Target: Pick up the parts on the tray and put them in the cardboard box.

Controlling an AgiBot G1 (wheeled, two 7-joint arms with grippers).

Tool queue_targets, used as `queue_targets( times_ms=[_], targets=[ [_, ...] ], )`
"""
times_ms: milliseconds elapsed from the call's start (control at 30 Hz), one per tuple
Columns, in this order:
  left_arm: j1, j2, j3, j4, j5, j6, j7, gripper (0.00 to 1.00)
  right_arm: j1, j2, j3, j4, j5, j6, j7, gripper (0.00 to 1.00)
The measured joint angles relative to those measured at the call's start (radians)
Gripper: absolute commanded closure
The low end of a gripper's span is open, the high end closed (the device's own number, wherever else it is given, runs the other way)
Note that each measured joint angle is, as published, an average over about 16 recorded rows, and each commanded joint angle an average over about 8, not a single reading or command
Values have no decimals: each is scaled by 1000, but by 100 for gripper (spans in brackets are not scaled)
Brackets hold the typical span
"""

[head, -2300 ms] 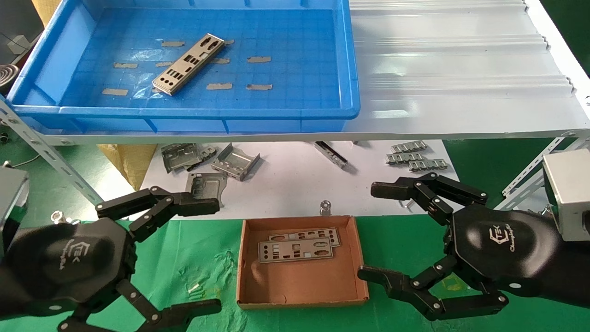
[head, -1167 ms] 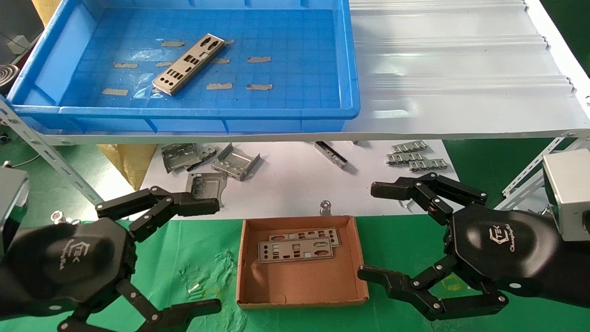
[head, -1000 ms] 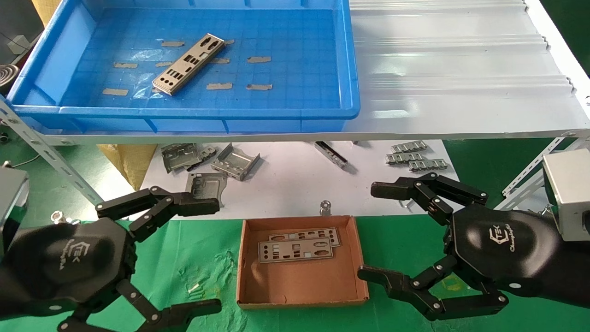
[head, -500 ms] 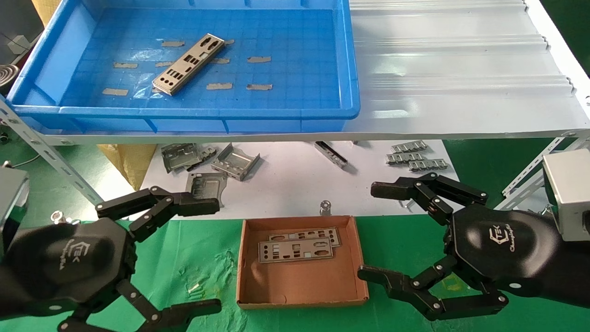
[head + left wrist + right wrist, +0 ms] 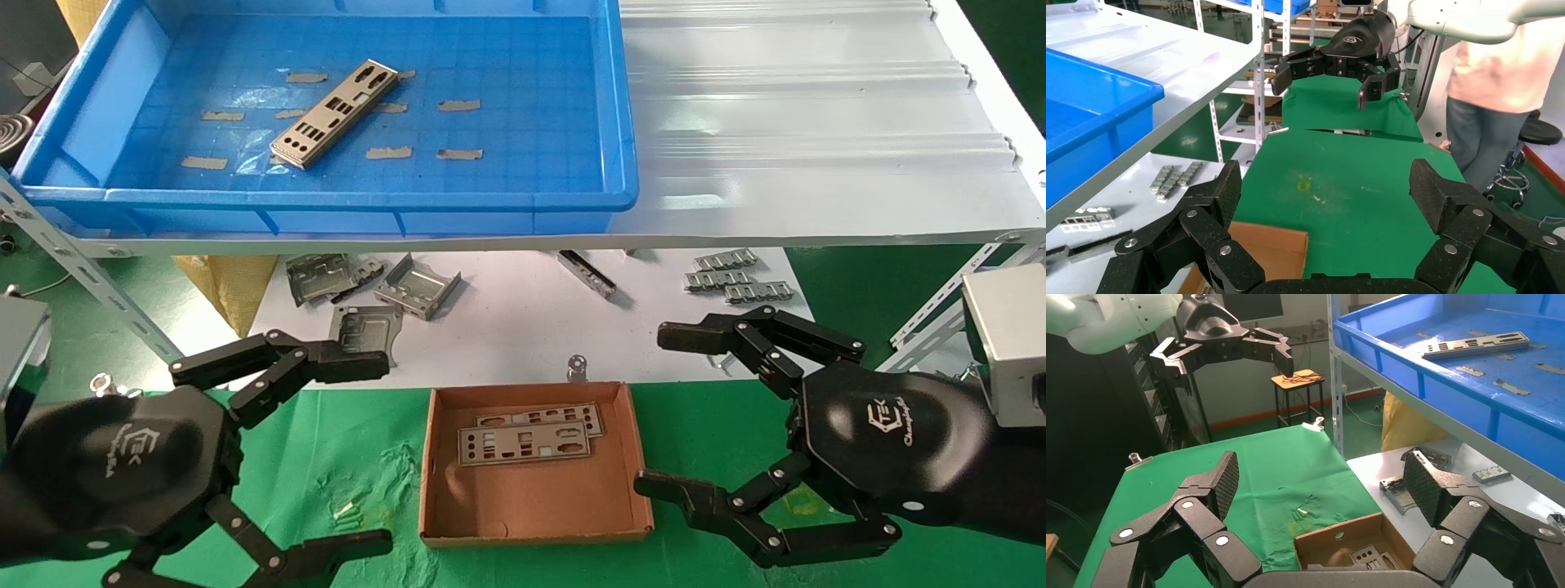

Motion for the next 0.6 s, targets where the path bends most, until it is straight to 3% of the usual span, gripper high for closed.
queue_targets(
  times_ms=[233, 500, 600],
  targets=[
    [0, 0, 0, 0, 0, 0, 0, 0, 0, 0, 0, 0, 0, 0, 0, 0],
    [0, 0, 0, 0, 0, 0, 0, 0, 0, 0, 0, 0, 0, 0, 0, 100],
    [0, 0, 0, 0, 0, 0, 0, 0, 0, 0, 0, 0, 0, 0, 0, 100]
  ],
)
